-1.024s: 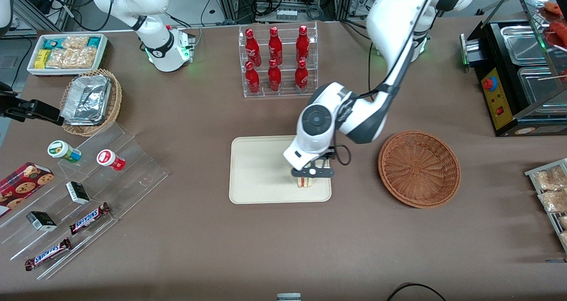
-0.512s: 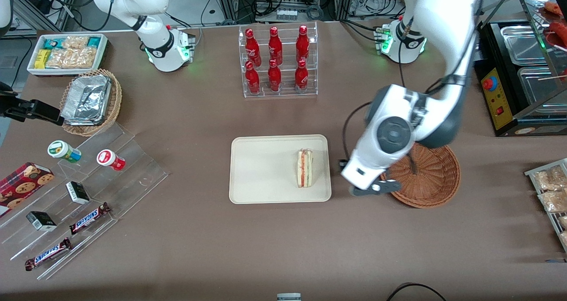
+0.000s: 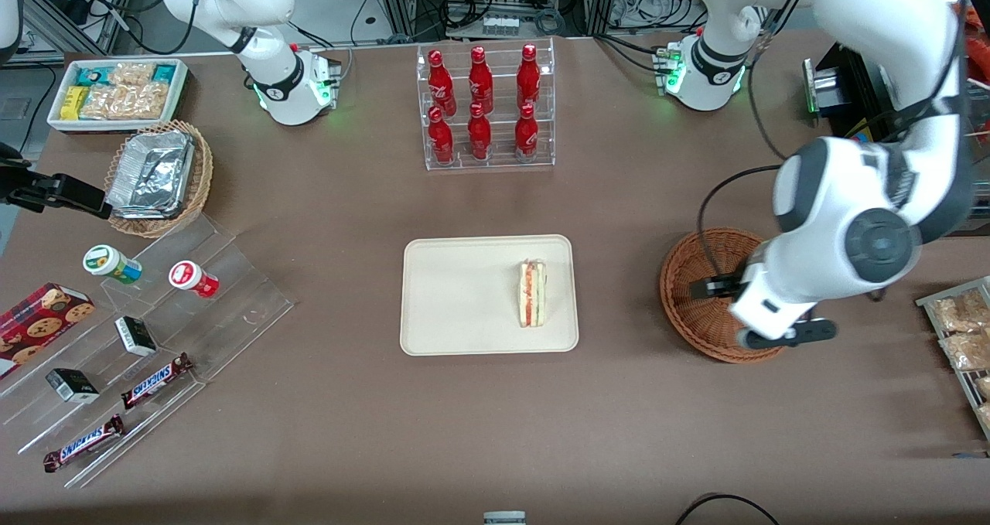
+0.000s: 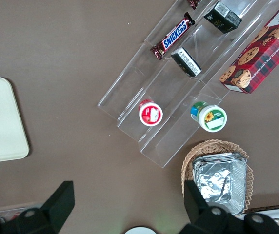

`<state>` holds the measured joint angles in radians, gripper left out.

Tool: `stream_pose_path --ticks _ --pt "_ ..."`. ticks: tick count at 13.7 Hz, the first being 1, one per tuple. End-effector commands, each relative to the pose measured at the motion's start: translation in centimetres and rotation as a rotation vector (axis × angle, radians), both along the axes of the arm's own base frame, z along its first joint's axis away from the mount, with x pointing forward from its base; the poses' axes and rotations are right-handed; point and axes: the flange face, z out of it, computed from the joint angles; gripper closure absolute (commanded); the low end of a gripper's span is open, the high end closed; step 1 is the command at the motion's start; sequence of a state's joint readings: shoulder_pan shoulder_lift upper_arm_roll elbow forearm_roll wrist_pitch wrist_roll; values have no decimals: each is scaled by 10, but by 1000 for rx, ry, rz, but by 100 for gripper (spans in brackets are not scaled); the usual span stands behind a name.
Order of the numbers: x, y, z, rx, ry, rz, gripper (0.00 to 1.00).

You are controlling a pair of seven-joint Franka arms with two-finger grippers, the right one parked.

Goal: Place sandwich from basket to tray

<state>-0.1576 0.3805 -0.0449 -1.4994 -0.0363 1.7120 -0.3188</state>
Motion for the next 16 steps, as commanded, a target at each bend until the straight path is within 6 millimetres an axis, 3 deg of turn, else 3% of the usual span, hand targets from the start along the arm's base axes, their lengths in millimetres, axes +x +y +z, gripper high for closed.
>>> stream_pose_path --ticks 1,3,5,9,14,16 --pt "-21 16 23 -9 -1 5 0" --pt "-28 40 35 -7 2 34 0" --pt "-37 46 58 -8 -11 37 0" --pt "-53 82 89 -4 -4 76 0" --pt "-84 105 149 -31 -12 -53 0" --pt "-95 106 158 -28 5 -53 0"
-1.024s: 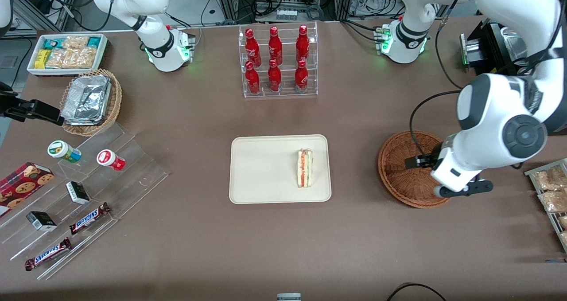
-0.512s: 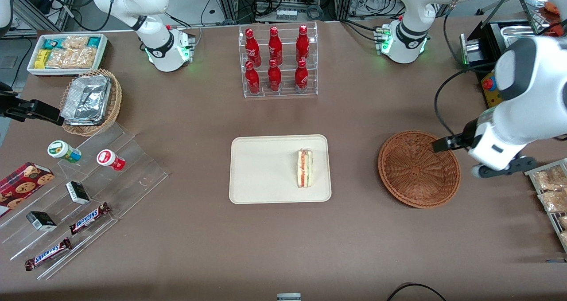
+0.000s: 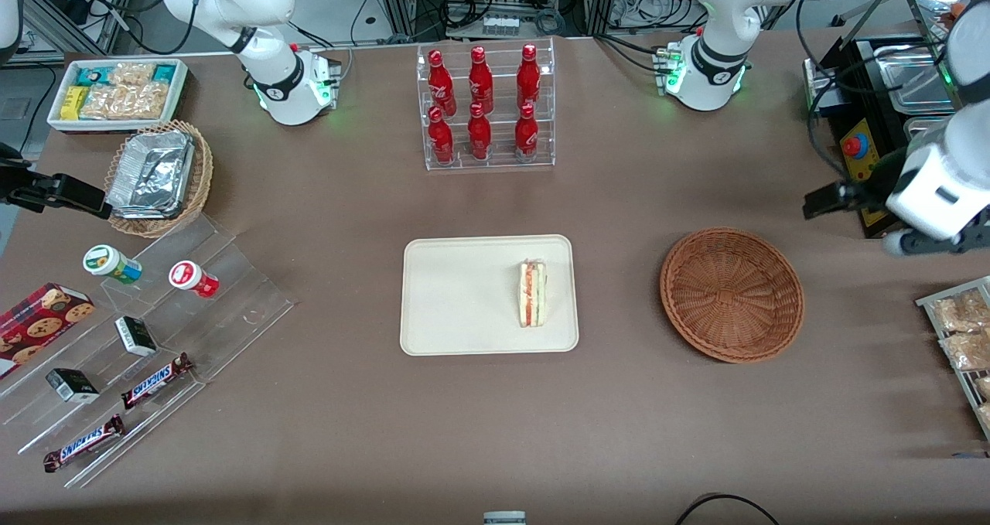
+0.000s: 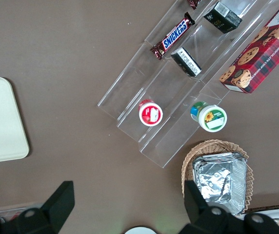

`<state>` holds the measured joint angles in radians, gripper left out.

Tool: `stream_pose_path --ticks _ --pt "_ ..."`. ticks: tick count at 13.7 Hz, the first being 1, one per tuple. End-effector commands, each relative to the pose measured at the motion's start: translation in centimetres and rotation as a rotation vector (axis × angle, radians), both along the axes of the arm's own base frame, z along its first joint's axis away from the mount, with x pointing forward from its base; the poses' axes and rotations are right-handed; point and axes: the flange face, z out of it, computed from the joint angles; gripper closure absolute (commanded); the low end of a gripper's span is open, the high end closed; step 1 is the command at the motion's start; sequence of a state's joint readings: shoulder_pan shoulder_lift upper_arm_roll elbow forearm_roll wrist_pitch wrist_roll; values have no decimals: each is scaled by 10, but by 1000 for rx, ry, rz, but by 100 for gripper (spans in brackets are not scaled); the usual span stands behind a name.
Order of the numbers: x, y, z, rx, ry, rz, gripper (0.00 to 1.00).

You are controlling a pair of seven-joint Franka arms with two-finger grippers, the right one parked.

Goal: Place sandwich from basket to tray

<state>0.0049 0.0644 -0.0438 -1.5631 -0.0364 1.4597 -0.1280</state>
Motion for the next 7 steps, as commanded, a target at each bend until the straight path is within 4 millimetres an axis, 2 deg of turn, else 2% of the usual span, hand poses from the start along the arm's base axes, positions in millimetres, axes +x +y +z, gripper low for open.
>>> stream_pose_path --ticks 1,4,7 --pt "-17 0 15 -3 20 -17 0" --pt "-24 22 24 4 23 19 0" --pt "-29 25 32 3 10 1 0"
